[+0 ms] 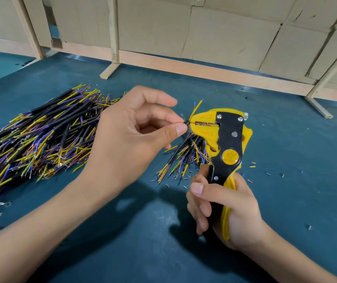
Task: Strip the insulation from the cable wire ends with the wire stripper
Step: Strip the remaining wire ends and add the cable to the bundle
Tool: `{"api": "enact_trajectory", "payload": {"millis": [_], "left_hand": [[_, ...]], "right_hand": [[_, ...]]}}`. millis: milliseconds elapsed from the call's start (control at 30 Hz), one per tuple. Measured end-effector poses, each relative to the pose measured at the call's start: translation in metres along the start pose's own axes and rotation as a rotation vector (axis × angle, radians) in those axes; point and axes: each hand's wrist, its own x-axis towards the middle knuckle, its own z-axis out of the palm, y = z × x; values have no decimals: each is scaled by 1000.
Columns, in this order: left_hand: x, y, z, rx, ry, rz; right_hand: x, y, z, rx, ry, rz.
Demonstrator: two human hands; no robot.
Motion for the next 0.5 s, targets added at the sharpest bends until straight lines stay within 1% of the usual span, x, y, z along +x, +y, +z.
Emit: {"api": "enact_trajectory", "payload": {"millis": [67,133,233,367,400,500], "left_hand": [[0,-2,-3,42,4,25],[0,-5,-6,159,-13,93],[-1,-10,-9,497,-31,315],[3,-18,-8,812,-57,605],[4,-19,-7,865,-65,631],[5,-21,-3,934,-73,600]], "right_hand": [[1,0,0,15,2,14],[0,1,2,14,12,24],[-1,3,5,-32,63,26],[-2,5,7,-94,155,58],[-2,5,7,-111,172,65],[-2,6,10,-137,228,71]]}}
